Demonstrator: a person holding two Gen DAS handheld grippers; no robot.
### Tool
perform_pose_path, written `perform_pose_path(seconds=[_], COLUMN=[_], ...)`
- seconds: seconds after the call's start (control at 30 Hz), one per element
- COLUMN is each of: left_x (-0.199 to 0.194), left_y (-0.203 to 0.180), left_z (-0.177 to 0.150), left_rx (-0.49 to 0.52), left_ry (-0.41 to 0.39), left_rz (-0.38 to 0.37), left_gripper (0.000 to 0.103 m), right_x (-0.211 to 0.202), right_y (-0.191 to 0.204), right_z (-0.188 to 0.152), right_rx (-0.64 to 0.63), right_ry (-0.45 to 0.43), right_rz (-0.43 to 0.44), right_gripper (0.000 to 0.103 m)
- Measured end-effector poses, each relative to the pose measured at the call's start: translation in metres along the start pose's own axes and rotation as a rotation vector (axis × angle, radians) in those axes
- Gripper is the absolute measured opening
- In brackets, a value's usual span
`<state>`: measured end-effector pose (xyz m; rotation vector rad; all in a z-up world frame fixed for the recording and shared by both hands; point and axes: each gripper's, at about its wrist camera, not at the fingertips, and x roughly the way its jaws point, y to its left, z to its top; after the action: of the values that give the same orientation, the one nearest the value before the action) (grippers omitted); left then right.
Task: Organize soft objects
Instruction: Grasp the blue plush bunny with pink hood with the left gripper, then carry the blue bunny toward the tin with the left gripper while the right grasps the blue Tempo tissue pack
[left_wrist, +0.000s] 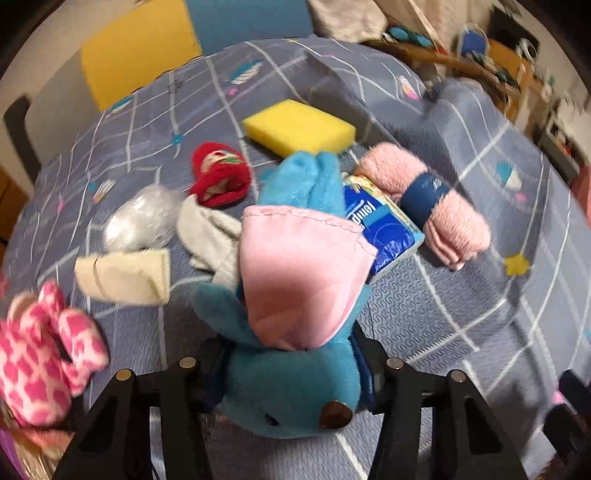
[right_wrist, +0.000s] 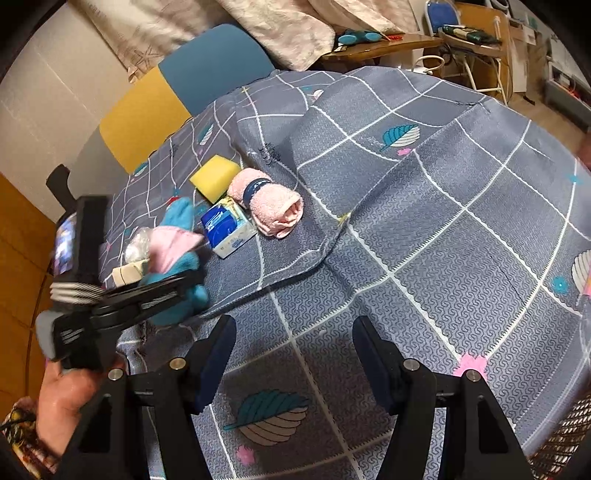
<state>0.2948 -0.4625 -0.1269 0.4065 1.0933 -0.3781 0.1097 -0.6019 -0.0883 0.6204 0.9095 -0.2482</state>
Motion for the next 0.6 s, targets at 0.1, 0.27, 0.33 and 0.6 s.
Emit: perform_pose_path(seconds=[0.1,0.27,0.33,0.6], left_x=[-0.015,-0.043,-0.055,-0.109], left_y=[0.01,0.021,0.026,0.024], left_z=[-0.007,-0.027,-0.041,-0.096], left_rx=[-0.071,-0.108,-0.145,-0.158], left_ry=[-0.022,-0.082,-0.083,-0.141], left_rz=[-0.043,-0.088,-0.13,-0.305], left_gripper=[0.054,0.054,0.054,0.054], right_x=[0.0,0.001,0.002,0.003], right_y=[-0.004,-0.006,-0.004,0.003], right_z=[0.0,-0.001,-0.002,-0.002], right_rx=[0.013,0.012,-0.001,-0.06], right_ry=[0.002,0.006,0.007,-0.023], right_rz=[-0.006,-0.016,-0.024,-0.017], right_gripper=[0.066,0.066,0.066,0.066])
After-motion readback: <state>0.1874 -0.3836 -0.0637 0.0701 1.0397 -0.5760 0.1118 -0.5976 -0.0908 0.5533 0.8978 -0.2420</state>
